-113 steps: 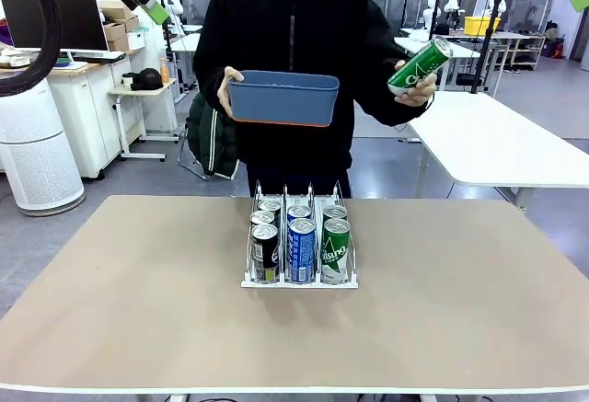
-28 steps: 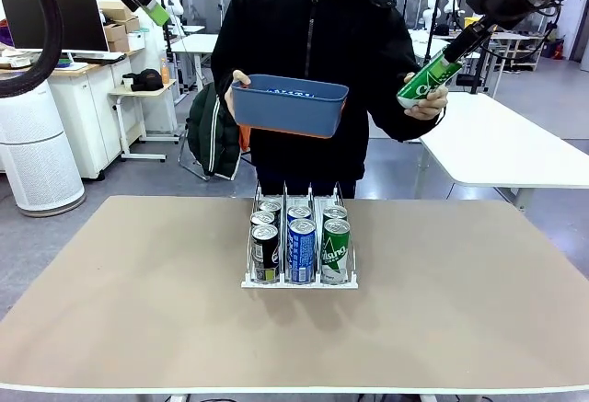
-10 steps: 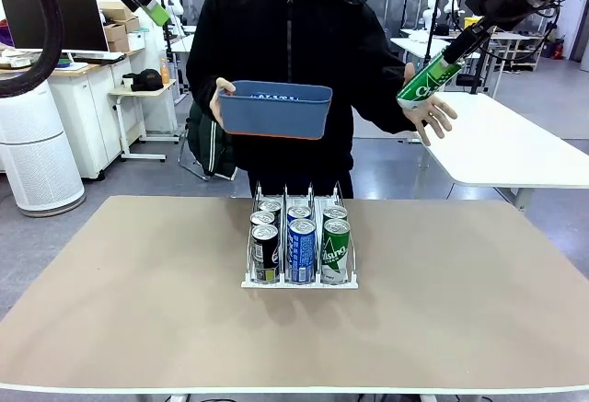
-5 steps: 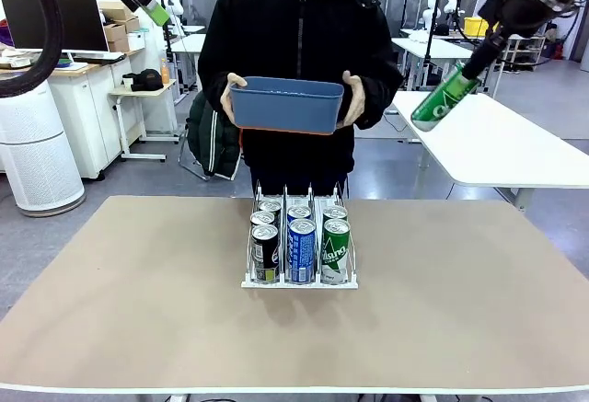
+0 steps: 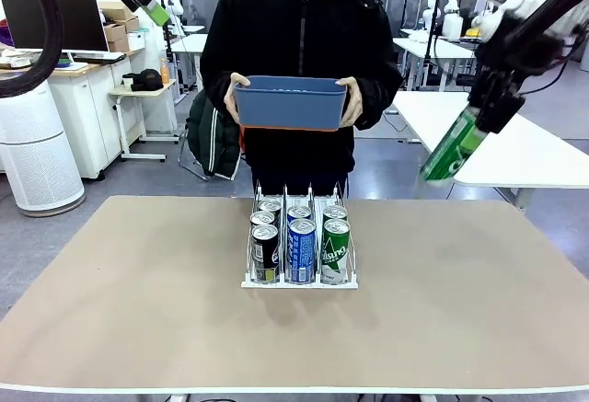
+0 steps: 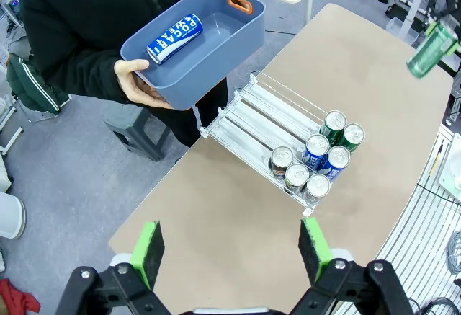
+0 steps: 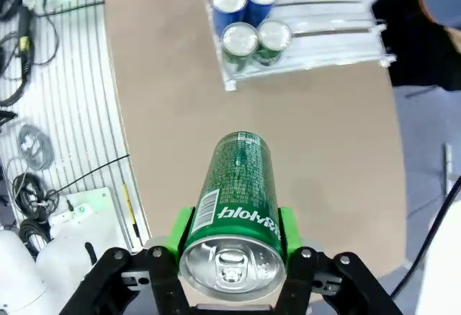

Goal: Fill the beverage cans into the dispenser.
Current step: Place the picked Sprite in the line of the Automatic Can Dispenser with the same cans.

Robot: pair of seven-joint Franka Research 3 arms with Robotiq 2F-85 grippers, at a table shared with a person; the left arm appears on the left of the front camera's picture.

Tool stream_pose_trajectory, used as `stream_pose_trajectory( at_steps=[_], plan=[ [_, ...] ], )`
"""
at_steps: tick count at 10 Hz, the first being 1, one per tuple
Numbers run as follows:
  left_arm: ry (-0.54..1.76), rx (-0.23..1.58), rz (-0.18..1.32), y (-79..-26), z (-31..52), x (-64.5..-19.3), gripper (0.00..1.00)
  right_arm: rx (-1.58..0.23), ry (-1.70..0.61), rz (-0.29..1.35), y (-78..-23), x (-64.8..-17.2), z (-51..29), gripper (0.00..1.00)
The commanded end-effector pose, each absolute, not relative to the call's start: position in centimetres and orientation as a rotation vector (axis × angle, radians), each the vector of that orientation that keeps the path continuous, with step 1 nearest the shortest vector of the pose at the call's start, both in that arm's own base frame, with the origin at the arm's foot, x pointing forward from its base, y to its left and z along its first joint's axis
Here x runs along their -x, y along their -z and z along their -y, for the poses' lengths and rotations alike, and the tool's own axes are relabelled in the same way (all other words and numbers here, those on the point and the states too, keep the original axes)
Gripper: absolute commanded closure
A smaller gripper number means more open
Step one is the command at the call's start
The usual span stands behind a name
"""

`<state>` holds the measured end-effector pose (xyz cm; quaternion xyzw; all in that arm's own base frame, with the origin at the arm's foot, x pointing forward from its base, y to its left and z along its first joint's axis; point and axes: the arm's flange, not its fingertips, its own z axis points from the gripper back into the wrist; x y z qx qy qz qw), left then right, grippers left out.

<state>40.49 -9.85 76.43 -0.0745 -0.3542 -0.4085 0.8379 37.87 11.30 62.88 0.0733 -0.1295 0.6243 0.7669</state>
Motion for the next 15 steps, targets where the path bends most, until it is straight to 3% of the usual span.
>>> stream_pose_trajectory(
  at_steps=[1, 6, 11, 15],
  plan=[
    [0.863, 0.158, 0.745, -76.4, 9.7, -40.4, 0.0, -0.178, -1.469, 0.241, -59.8, -38.5, -13.6, 0.42],
    [0.863, 0.158, 0.745, -76.4, 9.7, -40.4, 0.0, -0.177, -1.405, 0.243, -61.0, -37.7, -12.9, 0.42],
    [0.863, 0.158, 0.745, -76.4, 9.7, -40.4, 0.0, -0.101, -1.438, 0.243, -56.2, -36.7, -18.0, 0.42],
    [0.863, 0.158, 0.745, -76.4, 9.7, -40.4, 0.0, -0.107, -1.465, 0.152, -53.4, -35.7, -21.9, 0.42]
  ],
)
